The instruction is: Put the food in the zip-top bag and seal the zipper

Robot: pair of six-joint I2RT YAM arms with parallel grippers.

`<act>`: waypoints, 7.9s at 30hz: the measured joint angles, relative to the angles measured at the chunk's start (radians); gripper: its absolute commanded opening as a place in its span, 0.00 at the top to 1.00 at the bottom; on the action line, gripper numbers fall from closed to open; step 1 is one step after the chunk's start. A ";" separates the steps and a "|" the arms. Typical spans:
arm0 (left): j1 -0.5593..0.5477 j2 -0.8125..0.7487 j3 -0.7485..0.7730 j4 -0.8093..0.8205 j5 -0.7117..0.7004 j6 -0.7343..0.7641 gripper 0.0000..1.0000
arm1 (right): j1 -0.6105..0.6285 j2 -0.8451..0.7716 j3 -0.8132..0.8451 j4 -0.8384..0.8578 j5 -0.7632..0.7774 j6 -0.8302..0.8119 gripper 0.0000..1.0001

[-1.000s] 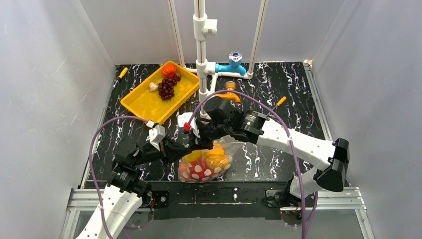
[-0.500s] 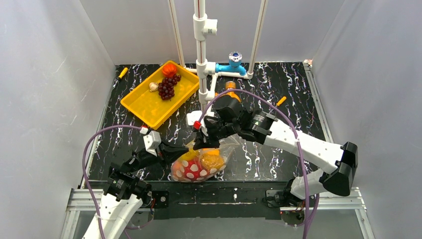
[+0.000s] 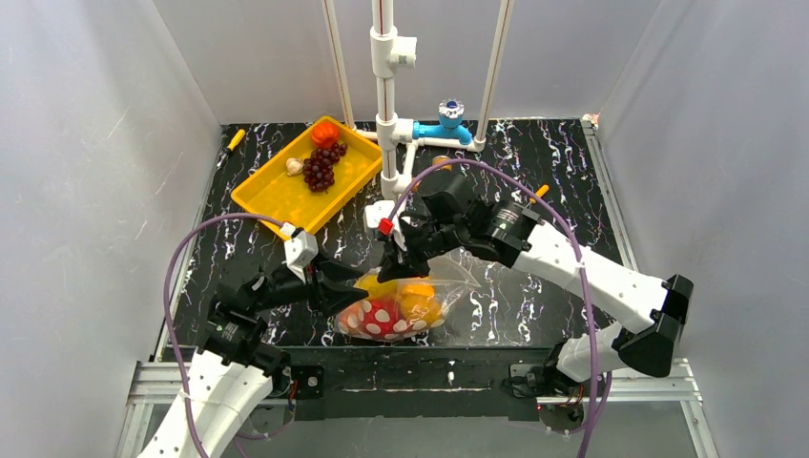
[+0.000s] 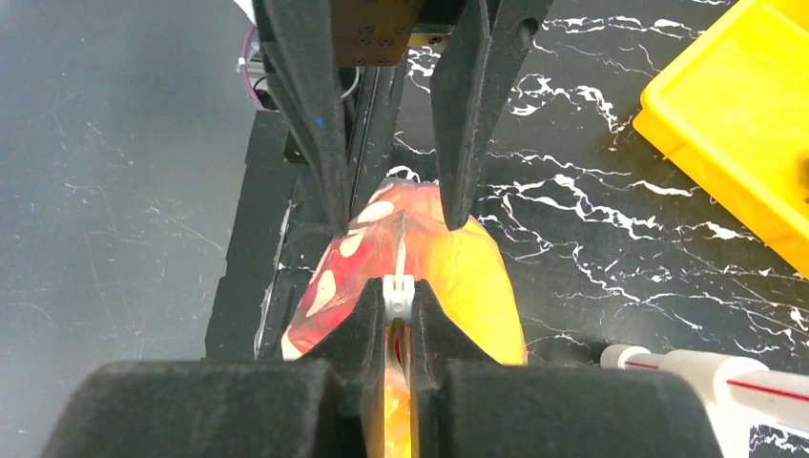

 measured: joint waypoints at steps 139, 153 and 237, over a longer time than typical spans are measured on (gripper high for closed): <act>-0.266 0.349 0.373 -0.179 -0.144 0.405 0.21 | -0.138 -0.275 -0.272 -0.231 0.120 -0.041 0.99; -0.396 0.599 0.333 -0.059 -0.184 0.467 0.26 | -0.137 -0.278 -0.272 -0.231 0.105 -0.040 0.99; -0.418 0.102 0.207 -0.471 -0.482 0.538 1.00 | -0.062 -0.215 -0.216 -0.163 0.161 -0.068 0.67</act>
